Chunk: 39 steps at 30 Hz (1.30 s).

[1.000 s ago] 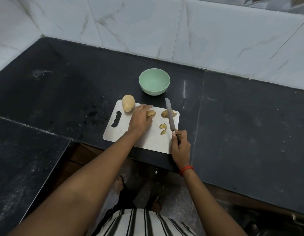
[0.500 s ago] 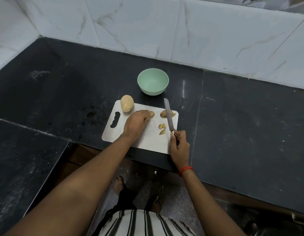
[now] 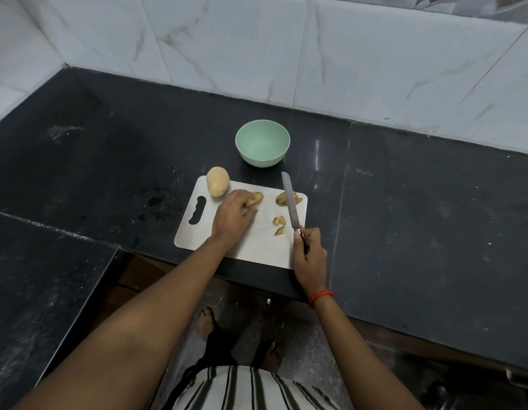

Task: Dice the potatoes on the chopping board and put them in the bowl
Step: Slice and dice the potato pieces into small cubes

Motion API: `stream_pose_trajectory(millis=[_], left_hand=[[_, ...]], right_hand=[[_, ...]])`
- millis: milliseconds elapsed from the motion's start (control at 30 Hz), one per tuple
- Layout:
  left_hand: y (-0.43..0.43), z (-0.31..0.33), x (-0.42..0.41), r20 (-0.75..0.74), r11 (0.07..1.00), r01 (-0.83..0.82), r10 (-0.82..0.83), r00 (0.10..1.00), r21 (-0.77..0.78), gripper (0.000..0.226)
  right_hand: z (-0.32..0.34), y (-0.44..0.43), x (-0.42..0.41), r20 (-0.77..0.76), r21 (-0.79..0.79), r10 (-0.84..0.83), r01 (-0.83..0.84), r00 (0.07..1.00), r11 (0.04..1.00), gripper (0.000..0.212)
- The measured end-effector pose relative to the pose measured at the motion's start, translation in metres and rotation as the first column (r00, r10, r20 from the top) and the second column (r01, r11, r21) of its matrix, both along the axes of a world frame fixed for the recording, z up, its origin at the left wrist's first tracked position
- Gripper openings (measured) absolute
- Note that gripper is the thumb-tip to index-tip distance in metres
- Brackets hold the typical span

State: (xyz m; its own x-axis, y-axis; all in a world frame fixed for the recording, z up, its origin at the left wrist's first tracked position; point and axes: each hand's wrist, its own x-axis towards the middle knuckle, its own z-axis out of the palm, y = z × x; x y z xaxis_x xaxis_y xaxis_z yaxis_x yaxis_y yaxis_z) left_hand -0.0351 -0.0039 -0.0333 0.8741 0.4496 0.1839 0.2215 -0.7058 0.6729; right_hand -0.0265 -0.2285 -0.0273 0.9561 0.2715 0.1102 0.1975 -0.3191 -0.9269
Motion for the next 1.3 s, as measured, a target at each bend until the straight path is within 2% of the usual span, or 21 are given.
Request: stream_pose_trajectory(millis=[133,300,567,667,733,900,1100,1233,1300], left_hand=[[0.001,0.01,0.004,-0.012,0.981,-0.072,0.071,0.997,-0.18,0.034],[0.009,0.017,0.018,-0.11,0.999,-0.006,0.001,0.994,-0.043,0.026],[0.018,0.027,0.025,-0.232,0.999,0.009,-0.017,0.972,-0.039,0.031],[0.019,0.029,0.024,-0.289,0.999,0.02,-0.027,0.957,-0.028,0.023],[0.02,0.029,0.022,-0.302,0.998,0.013,-0.03,0.953,-0.059,0.016],[0.018,0.031,0.015,-0.357,0.988,-0.044,-0.012,0.934,-0.148,0.019],[0.019,0.035,0.012,-0.401,0.925,-0.171,0.022,0.916,-0.34,0.021],[0.024,0.033,0.009,-0.395,0.903,-0.171,0.002,0.919,-0.395,0.021],[0.026,0.033,0.007,-0.385,0.875,-0.182,-0.006,0.923,-0.45,0.021]], right_hand=[[0.001,0.0,0.0,0.0,0.005,0.004,-0.004,1.0,1.0,0.017],[0.003,0.0,0.0,-0.001,0.007,0.006,-0.006,1.0,1.0,0.016],[0.005,0.0,-0.002,-0.009,0.004,0.006,-0.006,1.0,1.0,0.014],[0.006,0.0,-0.001,-0.007,0.005,0.008,-0.008,1.0,1.0,0.014],[0.005,0.0,-0.001,-0.013,0.005,0.0,0.0,1.0,1.0,0.014],[0.011,0.014,-0.002,-0.005,0.015,-0.032,0.032,0.999,0.999,0.009],[0.019,0.071,0.012,-0.144,-0.164,-0.034,0.01,0.989,0.986,0.015],[0.011,0.095,0.014,-0.186,-0.168,-0.078,0.046,0.98,0.985,0.012],[0.01,0.103,0.014,-0.167,-0.157,-0.092,0.066,0.982,0.985,0.017]])
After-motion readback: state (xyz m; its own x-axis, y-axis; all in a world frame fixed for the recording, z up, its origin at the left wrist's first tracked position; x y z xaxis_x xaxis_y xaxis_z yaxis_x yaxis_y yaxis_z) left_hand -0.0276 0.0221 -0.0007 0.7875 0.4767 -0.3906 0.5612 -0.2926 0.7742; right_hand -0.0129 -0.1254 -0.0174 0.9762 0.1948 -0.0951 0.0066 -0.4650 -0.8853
